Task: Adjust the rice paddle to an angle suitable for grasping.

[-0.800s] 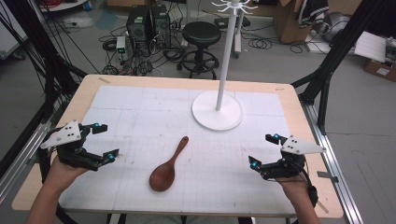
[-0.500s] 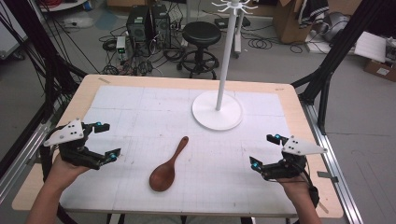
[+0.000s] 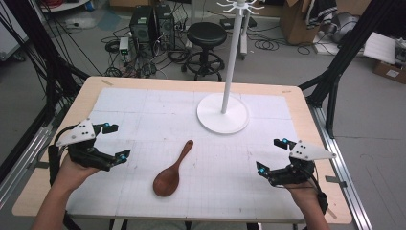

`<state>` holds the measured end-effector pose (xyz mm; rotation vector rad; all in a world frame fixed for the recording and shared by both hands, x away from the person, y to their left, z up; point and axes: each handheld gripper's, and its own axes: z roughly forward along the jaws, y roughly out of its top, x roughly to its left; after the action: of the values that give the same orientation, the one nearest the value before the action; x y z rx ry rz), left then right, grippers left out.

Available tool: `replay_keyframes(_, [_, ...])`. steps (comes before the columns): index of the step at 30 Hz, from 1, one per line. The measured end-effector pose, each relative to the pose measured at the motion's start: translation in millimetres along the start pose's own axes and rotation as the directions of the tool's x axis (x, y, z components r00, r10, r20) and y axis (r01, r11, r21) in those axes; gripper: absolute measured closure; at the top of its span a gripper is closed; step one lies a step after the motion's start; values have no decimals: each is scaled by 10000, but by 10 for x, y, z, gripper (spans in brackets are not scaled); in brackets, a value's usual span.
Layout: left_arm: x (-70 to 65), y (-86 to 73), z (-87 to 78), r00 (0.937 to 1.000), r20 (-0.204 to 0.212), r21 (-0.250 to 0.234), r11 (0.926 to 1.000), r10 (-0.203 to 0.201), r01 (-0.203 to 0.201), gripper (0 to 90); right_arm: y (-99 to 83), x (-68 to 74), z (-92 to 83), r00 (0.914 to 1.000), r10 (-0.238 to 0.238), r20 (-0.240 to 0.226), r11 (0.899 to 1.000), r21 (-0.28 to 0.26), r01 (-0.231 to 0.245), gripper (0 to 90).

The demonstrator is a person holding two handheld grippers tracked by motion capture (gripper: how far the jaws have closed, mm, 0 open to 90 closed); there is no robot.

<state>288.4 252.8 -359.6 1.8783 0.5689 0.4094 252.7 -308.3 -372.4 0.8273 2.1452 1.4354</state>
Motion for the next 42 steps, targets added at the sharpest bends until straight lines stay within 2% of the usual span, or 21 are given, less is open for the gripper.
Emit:
replay_keyframes(3, [-26, 37, 92, 10000, 42, 375, 9993, -37, 36, 48, 0, -7, -4, 10000, -7, 25, 10000, -14, 7, 5])
replay_keyframes(7, [-70, 87, 247, 10000, -36, 1064, 9943, 76, -72, 48, -6, -5, 3, 10000, 6, -14, 10000, 43, -6, 5])
replay_keyframes(18, [-89, 117, 461, 9996, 261, 1573, 9875, 54, -95, 48, -12, -30, -16, 10000, 18, 39, 10000, -29, -18, 5])
replay_keyframes(23, [-84, 133, 525, 9997, 248, 1619, 9868, -13, -27, 48, -12, -24, -2, 10000, 18, 4, 10000, 20, -18, 5])
replay_keyframes(27, [-82, 141, 605, 9995, 304, 1810, 9835, -40, -16, 48, -12, -20, 4, 10000, 62, -16, 10000, 35, -62, 5])
replay_keyframes(37, [-71, 127, 820, 9997, 205, 2352, 9719, -126, 74, 49, -17, -36, 4, 10000, 21, -17, 10000, -5, -21, 5])
replay_keyframes(40, [-68, 126, 870, 9993, 310, 2468, 9690, -223, 140, 48, -16, -33, 9, 10000, 44, -40, 10000, 15, -44, 5])
replay_keyframes(42, [-73, 134, 906, 9990, 366, 2640, 9644, -260, 155, 49, -16, -34, 12, 10000, 50, -37, 10000, 13, -50, 5])
